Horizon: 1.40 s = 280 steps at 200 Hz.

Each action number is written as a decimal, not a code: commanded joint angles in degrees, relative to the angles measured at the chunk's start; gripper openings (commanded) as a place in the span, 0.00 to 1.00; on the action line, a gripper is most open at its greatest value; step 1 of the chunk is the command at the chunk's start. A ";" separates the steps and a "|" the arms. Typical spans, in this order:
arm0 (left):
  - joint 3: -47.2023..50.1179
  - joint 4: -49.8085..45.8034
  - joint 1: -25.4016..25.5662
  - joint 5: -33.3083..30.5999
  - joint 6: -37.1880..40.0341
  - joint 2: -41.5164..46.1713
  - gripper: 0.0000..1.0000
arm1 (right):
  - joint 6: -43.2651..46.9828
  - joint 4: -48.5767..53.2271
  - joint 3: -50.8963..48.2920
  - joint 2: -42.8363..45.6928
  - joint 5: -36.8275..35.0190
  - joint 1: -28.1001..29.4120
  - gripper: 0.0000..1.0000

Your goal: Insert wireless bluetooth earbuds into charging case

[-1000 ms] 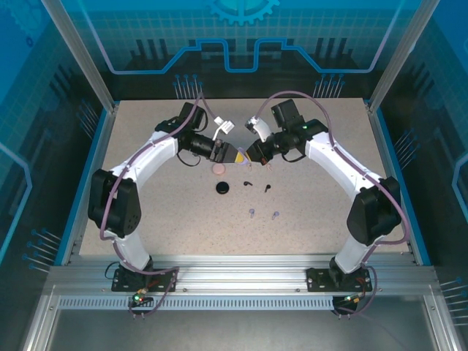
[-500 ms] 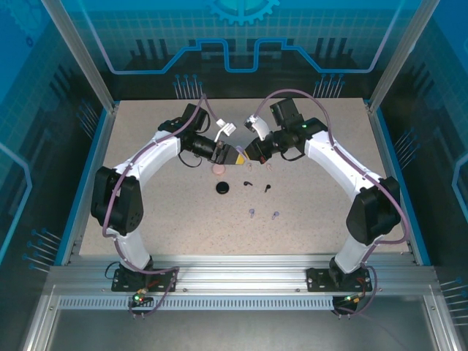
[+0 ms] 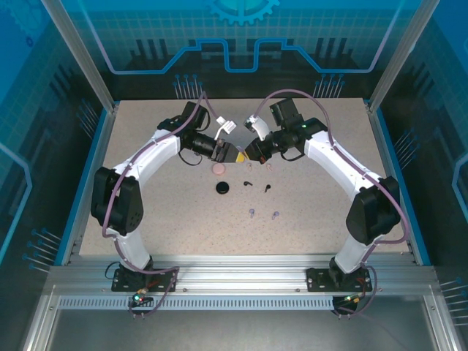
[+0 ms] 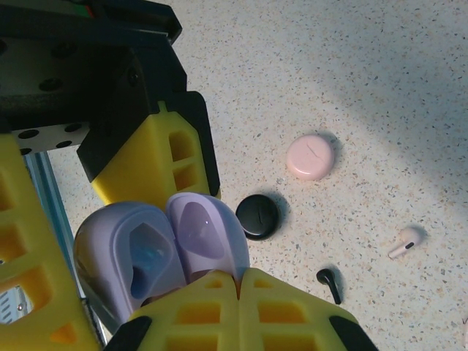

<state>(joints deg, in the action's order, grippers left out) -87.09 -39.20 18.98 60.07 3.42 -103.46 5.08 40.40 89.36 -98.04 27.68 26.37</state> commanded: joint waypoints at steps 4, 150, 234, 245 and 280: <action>-1.80 -1.39 0.26 1.54 1.67 -0.21 0.37 | 1.11 1.59 1.39 -0.84 1.01 0.88 0.00; 1.64 1.66 -0.37 0.20 0.36 4.36 0.00 | -5.79 -0.94 1.48 5.45 0.96 -4.13 0.37; 22.10 29.70 -1.03 -12.38 -13.89 21.72 0.00 | -22.68 -2.58 -12.56 17.73 -4.81 -5.93 0.54; 26.09 34.63 -0.92 -15.77 -15.86 24.68 0.00 | -25.54 -2.24 -15.08 18.36 -7.09 -5.27 0.54; 40.68 53.37 -0.36 -29.24 -19.92 35.51 0.00 | -33.55 -1.97 -22.85 18.22 -16.04 -0.40 0.54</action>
<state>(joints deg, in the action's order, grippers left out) -53.91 -3.27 18.22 42.19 -12.03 -74.37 -20.27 37.06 70.52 -79.83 18.92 22.22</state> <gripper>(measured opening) 0.222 0.543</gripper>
